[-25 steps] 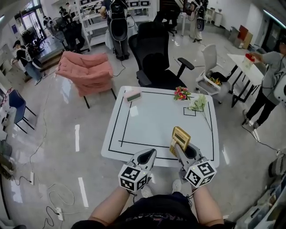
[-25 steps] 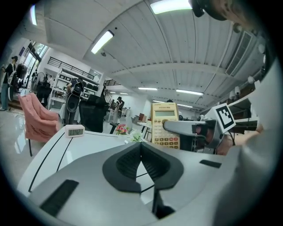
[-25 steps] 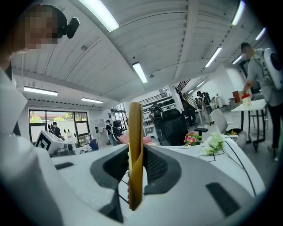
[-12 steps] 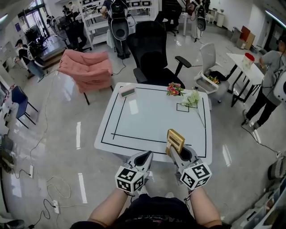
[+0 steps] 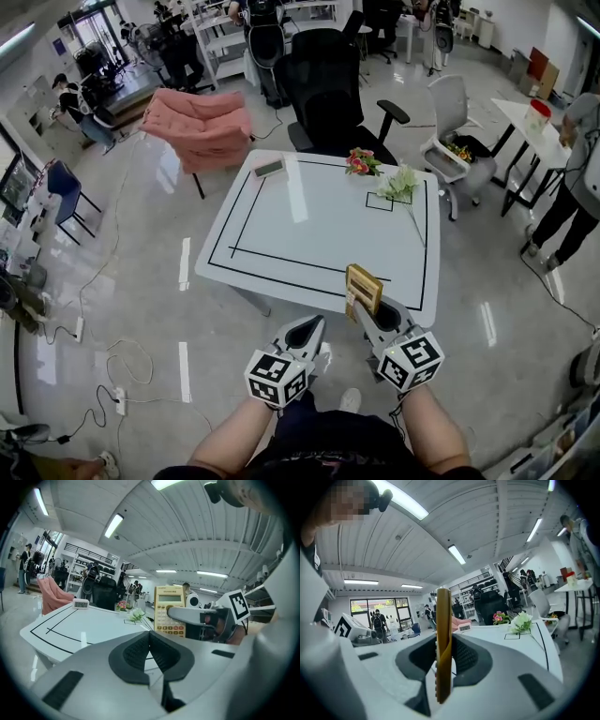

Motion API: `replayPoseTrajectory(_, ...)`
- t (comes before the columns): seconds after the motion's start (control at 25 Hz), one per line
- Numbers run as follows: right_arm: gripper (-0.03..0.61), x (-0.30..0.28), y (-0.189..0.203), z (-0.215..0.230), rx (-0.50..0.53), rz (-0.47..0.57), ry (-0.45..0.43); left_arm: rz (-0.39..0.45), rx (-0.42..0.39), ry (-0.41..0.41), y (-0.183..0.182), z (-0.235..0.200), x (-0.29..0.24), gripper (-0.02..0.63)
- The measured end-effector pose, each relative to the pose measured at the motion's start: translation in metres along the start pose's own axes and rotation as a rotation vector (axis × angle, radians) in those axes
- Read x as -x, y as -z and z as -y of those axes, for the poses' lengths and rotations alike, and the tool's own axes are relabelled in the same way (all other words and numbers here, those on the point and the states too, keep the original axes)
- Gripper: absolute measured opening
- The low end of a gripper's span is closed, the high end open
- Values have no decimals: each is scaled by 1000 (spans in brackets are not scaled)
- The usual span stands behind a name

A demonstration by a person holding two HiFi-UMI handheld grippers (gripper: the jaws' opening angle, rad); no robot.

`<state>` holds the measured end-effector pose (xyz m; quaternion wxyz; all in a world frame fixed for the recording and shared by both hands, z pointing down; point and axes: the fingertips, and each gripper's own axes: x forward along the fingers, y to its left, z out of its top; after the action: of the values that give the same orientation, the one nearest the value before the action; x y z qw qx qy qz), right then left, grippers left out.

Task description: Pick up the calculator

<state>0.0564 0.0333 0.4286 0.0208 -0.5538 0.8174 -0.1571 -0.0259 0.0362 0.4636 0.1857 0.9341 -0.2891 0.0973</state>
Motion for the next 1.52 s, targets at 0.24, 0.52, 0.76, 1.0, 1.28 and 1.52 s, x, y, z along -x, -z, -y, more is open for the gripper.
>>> replayPoseTrajectory(0.24,83,25,11,-3,-7,-14,-58,27,-35,-50,6,32,10,2)
replayPoseTrajectory(0.52,83,37,8,-4,-1,-3,-87,36,-51,-67,8,51,15,2)
replayPoseTrajectory(0.76,83,44,4,-9,-5,5,-89,44,-40,-70,2,54,20,2)
replayPoseTrajectory(1.0,83,47,7,-8,-13,10,-81,48,-34,-69,4,55,20,2)
replayPoseTrajectory(1.28,83,46,8,-6,-22,11,-85,53,-36,-72,3,56,20,2)
replayPoseTrajectory(1.52,83,47,6,-8,-22,17,-91,56,-39,-77,2,57,22,2)
